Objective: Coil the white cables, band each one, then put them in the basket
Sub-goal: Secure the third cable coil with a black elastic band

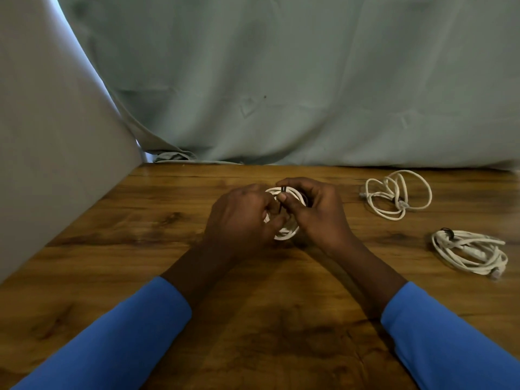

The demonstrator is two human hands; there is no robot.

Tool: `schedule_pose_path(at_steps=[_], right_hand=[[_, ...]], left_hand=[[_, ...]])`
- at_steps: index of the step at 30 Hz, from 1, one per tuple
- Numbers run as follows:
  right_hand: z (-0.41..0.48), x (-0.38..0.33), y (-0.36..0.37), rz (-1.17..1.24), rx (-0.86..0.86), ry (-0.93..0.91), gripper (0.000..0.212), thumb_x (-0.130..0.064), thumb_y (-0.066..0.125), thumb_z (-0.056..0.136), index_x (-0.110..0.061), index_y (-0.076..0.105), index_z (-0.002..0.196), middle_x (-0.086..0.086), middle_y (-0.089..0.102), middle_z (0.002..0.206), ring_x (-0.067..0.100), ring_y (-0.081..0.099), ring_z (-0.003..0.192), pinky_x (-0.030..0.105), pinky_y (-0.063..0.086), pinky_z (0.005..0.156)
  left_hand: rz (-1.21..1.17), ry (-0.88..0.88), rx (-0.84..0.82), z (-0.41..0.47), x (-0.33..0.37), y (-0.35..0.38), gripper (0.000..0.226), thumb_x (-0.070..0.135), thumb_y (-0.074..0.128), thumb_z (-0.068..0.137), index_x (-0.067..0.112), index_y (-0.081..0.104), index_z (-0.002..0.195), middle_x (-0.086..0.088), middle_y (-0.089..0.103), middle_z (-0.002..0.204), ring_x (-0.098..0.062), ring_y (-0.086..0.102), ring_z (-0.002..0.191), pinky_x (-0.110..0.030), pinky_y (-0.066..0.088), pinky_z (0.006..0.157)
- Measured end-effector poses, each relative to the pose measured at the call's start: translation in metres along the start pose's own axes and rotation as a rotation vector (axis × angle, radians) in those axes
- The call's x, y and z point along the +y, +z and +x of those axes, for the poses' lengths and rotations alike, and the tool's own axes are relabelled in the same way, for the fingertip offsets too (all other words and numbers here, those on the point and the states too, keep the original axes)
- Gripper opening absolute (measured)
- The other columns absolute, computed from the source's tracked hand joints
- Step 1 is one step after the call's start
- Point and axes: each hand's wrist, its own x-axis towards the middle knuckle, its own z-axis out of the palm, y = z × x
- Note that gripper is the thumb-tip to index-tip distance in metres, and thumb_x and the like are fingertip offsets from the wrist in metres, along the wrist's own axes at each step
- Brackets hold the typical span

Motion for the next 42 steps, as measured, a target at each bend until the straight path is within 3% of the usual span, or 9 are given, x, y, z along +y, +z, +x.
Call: schedule_pose_path(at_steps=[3,5,10,20,24,28,30,38,42], right_hand=[[0.002,0.003,0.003,0.034,0.018,0.068,0.018,-0.002,0.076,0.088,-0.016,0.078,0.1,-0.001,0.079,0.095,0.01,0.074,0.087,0.027,0.057,0.078],[0.001,0.003,0.004,0.074,0.029,0.097,0.016,-0.003,0.077,0.088,-0.014,0.079,0.1,0.001,0.08,0.094,0.01,0.074,0.082,0.026,0.056,0.073],[-0.003,-0.001,-0.002,-0.057,0.027,0.009,0.023,-0.009,0.076,0.091,-0.031,0.077,0.101,-0.017,0.076,0.085,-0.003,0.071,0.077,0.015,0.052,0.069],[-0.003,-0.006,-0.001,-0.252,-0.07,-0.076,0.028,-0.019,0.069,0.098,-0.015,0.074,0.125,0.001,0.077,0.115,-0.009,0.066,0.085,0.012,0.051,0.081],[-0.003,-0.006,0.003,-0.341,-0.154,-0.141,0.025,-0.021,0.068,0.098,-0.017,0.075,0.122,-0.004,0.078,0.112,-0.005,0.07,0.092,0.019,0.054,0.083],[-0.003,-0.002,-0.003,-0.076,-0.185,0.045,0.014,-0.013,0.072,0.094,-0.012,0.079,0.107,-0.002,0.08,0.095,0.008,0.074,0.086,0.027,0.054,0.075],[-0.003,-0.003,-0.005,0.072,-0.219,0.137,0.013,-0.006,0.072,0.093,-0.006,0.078,0.105,0.002,0.08,0.092,0.011,0.074,0.082,0.025,0.054,0.072],[-0.005,-0.019,-0.002,0.181,-0.284,0.012,0.036,0.0,0.078,0.085,0.0,0.071,0.12,0.008,0.077,0.112,0.017,0.074,0.101,0.024,0.056,0.084],[-0.012,-0.016,0.002,0.222,-0.308,0.059,0.028,-0.001,0.073,0.09,-0.003,0.073,0.118,0.009,0.078,0.11,0.025,0.074,0.104,0.036,0.059,0.09]], left_hand=[[0.207,-0.031,-0.081,-0.002,0.01,0.003,0.031,0.051,0.058,0.095,0.026,0.069,0.11,0.002,0.066,0.112,-0.025,0.064,0.099,-0.03,0.033,0.07],[0.209,-0.04,-0.078,-0.002,0.013,0.005,0.027,0.045,0.056,0.097,0.024,0.069,0.108,0.0,0.068,0.11,-0.026,0.065,0.097,-0.03,0.033,0.069],[-0.316,-0.184,0.049,0.0,-0.006,0.013,0.028,0.026,0.057,0.09,0.015,0.06,0.065,-0.001,0.057,0.061,-0.014,0.052,0.056,-0.038,0.038,0.053],[-1.289,-0.64,-0.142,0.01,-0.02,-0.004,0.05,0.013,0.047,0.102,0.021,0.05,0.053,0.002,0.037,0.052,-0.009,0.029,0.041,-0.022,0.035,0.044],[-1.154,-0.545,-0.12,0.008,-0.028,-0.009,0.048,0.011,0.048,0.104,0.015,0.05,0.056,0.0,0.041,0.05,-0.01,0.037,0.041,-0.025,0.04,0.048],[-0.366,-0.003,-0.08,0.01,-0.052,-0.019,0.029,0.021,0.06,0.103,0.017,0.06,0.074,0.005,0.056,0.062,-0.006,0.05,0.057,-0.022,0.039,0.057],[-0.225,0.136,-0.03,0.011,-0.056,-0.022,0.019,0.023,0.063,0.101,0.022,0.062,0.082,0.012,0.056,0.071,-0.007,0.053,0.066,-0.02,0.036,0.058],[-0.207,0.063,-0.014,0.011,-0.061,-0.011,0.025,0.033,0.052,0.102,0.021,0.065,0.085,0.011,0.061,0.075,-0.011,0.058,0.07,-0.039,0.048,0.064],[-0.779,-0.179,-0.377,0.002,-0.055,0.002,0.032,0.04,0.061,0.101,0.013,0.074,0.111,-0.02,0.075,0.1,-0.039,0.071,0.095,-0.059,0.057,0.09]])
